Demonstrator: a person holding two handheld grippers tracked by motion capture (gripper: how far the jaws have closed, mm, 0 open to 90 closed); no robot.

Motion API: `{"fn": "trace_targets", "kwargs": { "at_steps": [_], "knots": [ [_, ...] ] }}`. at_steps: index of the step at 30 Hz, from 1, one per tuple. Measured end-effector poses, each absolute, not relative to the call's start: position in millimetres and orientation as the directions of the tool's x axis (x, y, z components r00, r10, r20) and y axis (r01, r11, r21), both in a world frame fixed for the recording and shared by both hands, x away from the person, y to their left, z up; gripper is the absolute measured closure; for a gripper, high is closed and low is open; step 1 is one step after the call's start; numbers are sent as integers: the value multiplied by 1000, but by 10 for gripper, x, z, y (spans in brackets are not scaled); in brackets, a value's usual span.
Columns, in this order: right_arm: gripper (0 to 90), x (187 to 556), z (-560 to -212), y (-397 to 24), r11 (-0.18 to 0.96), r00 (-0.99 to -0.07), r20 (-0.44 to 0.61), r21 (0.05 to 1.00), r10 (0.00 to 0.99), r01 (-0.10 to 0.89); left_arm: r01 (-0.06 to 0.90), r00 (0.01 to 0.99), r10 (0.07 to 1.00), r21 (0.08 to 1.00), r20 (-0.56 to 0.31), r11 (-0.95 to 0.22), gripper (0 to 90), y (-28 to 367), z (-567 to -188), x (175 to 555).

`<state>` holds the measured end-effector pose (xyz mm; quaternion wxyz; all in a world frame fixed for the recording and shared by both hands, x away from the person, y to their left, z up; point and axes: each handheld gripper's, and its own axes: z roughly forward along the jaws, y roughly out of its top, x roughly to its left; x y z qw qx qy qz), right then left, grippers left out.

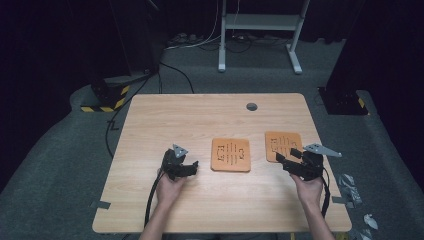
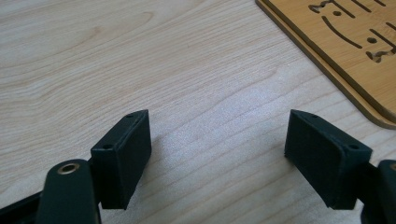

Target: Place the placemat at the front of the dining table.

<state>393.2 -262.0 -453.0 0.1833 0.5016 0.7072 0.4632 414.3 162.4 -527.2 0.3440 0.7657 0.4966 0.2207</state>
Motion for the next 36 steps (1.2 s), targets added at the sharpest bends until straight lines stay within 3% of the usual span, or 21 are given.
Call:
{"fn": "trace_targets", "kwargs": {
  "at_steps": [36],
  "knots": [
    [332, 3740, -4876, -2416, 123, -471, 197, 816, 860, 566, 610, 406, 914, 746, -4, -267, 228, 1623, -5272, 4141]
  ]
}}
